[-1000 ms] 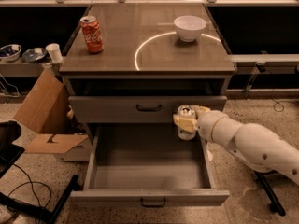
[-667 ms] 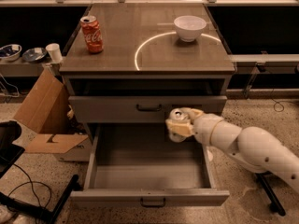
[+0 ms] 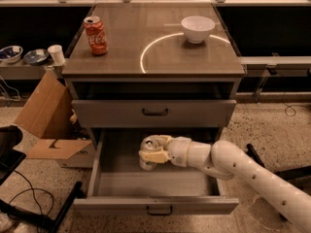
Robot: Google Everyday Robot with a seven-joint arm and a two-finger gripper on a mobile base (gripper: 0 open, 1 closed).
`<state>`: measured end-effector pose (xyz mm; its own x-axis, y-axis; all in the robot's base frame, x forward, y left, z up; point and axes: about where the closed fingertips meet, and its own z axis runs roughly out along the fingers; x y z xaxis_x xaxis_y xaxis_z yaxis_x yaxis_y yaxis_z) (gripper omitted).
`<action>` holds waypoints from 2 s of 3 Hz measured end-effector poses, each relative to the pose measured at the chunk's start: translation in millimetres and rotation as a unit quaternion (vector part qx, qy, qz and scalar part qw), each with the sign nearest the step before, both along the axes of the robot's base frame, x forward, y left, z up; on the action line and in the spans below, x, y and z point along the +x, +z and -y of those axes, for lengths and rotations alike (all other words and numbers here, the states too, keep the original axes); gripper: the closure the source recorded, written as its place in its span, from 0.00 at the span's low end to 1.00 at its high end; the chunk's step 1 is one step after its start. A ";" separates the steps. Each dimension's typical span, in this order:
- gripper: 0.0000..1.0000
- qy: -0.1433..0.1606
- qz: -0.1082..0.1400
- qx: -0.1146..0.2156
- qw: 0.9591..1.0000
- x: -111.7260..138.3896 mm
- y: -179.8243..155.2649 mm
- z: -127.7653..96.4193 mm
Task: Place 7up can into middle drawer
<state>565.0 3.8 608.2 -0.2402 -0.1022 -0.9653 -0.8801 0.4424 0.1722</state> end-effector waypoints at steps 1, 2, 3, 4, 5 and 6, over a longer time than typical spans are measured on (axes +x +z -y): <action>1.00 0.039 -0.026 0.018 0.999 -11.8 -46.4 -33.0; 1.00 0.039 -0.026 0.018 0.999 -11.8 -46.4 -33.0; 1.00 0.060 -0.008 0.007 0.998 -3.0 -60.6 -26.7; 1.00 0.100 0.022 -0.026 0.994 13.8 -89.5 -9.4; 1.00 0.121 0.032 -0.058 0.990 27.9 -115.2 12.6; 1.00 0.120 0.031 -0.085 0.989 32.0 -140.7 28.5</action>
Offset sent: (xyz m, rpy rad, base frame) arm -0.0096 0.0265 -0.0359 0.0257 0.0383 0.0704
